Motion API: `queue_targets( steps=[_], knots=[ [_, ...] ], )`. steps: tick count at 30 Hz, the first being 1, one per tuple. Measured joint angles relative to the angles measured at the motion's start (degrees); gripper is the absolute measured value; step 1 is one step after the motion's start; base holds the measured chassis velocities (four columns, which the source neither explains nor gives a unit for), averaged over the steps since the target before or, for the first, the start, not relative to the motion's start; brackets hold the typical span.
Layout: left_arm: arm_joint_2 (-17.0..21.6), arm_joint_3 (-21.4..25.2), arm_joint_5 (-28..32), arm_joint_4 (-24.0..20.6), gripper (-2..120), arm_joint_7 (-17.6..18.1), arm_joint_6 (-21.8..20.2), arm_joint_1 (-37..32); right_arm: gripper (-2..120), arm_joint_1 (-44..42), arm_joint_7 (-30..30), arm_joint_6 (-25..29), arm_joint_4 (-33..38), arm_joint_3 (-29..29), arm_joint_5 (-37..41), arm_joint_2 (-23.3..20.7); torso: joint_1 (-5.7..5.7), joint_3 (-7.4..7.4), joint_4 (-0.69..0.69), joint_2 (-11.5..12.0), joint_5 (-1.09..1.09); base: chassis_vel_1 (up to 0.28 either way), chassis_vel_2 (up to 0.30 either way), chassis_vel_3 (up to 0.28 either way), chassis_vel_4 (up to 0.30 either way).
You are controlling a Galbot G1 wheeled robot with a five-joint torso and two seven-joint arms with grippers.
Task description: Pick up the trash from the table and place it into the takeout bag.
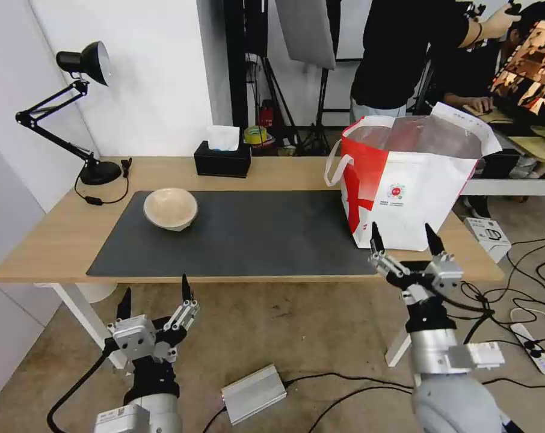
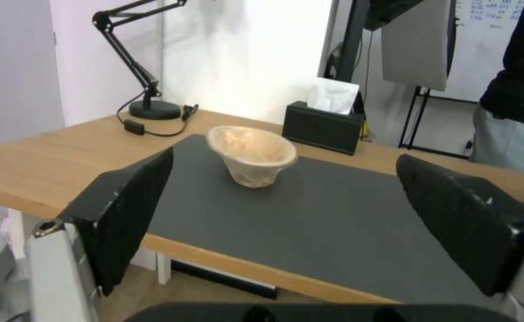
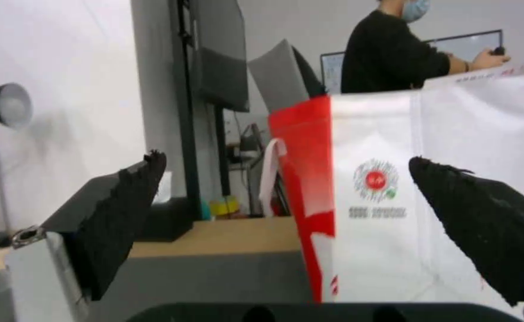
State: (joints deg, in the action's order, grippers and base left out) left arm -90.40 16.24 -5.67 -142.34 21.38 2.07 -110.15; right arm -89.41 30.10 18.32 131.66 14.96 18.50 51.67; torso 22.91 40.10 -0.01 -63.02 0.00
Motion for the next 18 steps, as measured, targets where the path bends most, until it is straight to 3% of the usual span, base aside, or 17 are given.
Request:
queue_targets(
  steps=[18],
  knots=[
    [-0.71, -0.39, -0.22, -0.88, 100, -0.21, -0.79, -0.47, 100, -5.84, -0.43, 1.04, -0.23, -3.20, -6.07, 2.56, 0.01, 0.00, 0.01, 0.00, 0.00, 0.000, 0.000, 0.000, 0.000]
  ],
)
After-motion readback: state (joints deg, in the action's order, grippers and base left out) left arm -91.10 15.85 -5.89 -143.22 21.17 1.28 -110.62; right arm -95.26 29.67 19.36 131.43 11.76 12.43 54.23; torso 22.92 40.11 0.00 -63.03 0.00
